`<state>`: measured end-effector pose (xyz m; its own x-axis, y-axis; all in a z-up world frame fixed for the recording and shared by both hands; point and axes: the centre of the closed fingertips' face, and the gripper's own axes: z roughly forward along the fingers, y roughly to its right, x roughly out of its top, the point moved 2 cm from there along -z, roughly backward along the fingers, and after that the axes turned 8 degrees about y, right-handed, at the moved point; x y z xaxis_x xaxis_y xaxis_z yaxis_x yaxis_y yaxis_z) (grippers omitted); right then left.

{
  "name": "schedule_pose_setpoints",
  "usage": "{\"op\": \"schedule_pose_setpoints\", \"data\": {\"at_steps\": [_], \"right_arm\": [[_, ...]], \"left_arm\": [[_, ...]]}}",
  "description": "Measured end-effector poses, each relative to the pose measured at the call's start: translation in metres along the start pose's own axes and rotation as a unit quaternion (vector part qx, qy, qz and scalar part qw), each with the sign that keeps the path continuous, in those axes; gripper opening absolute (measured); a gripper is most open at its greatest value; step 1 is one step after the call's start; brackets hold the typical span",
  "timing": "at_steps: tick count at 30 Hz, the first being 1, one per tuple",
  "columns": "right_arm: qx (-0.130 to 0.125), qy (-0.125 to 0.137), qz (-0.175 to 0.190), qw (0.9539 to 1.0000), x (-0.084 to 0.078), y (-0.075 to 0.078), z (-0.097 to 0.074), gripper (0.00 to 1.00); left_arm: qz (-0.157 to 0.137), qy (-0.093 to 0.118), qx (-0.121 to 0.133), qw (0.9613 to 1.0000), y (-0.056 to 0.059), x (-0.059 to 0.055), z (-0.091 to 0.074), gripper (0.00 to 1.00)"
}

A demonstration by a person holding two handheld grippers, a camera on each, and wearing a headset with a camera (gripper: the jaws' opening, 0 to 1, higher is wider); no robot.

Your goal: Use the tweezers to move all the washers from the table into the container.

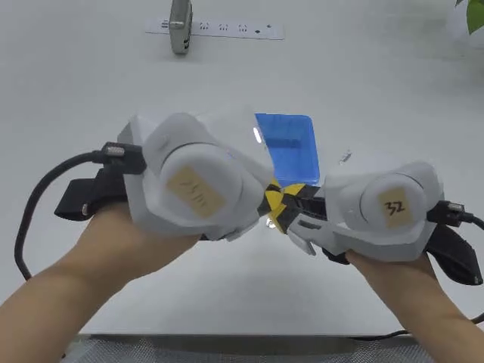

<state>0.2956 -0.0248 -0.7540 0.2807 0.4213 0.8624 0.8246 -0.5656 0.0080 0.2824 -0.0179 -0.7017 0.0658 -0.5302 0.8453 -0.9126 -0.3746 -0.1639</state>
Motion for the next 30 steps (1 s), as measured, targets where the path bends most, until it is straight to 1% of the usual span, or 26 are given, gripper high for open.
{"op": "schedule_pose_setpoints", "data": {"at_steps": [4,5,6,13,19,24,27,30], "right_arm": [[0.001,-0.004,0.002,1.0,-0.0047,-0.0009,0.0027,0.06],[0.001,-0.004,0.002,1.0,-0.0055,-0.0009,0.0027,0.06],[0.0,-0.001,0.001,1.0,-0.0043,-0.0005,0.0024,0.06],[0.004,0.001,0.009,0.9999,-0.0049,0.0001,0.0031,0.06],[0.002,0.005,-0.008,1.0,-0.0064,-0.0016,0.0024,0.04],[-0.003,0.006,-0.006,1.0,-0.0067,0.0004,0.0008,0.03],[-0.005,0.003,-0.013,0.9999,-0.0068,0.0001,-0.0001,0.03],[-0.009,0.005,-0.019,0.9998,-0.004,-0.0012,-0.0011,0.03]], "left_arm": [[0.001,-0.007,-0.003,1.0,0.0013,-0.0044,0.0017,0.0],[0.003,-0.005,-0.004,1.0,0.0015,-0.0041,0.002,0.0],[0.001,-0.007,-0.001,1.0,0.001,-0.0048,0.0007,0.0],[-0.006,-0.005,-0.004,1.0,-0.0002,-0.0047,0.0001,0.0],[-0.006,-0.004,-0.005,1.0,0.0011,-0.004,0.0009,0.0],[0.001,-0.004,-0.007,1.0,0.0035,-0.0012,0.0048,0.0],[0.006,-0.006,-0.01,0.9999,0.0047,0.0006,0.0066,0.0],[0.015,-0.008,-0.01,0.9998,0.0051,0.003,0.0058,0.0]]}}
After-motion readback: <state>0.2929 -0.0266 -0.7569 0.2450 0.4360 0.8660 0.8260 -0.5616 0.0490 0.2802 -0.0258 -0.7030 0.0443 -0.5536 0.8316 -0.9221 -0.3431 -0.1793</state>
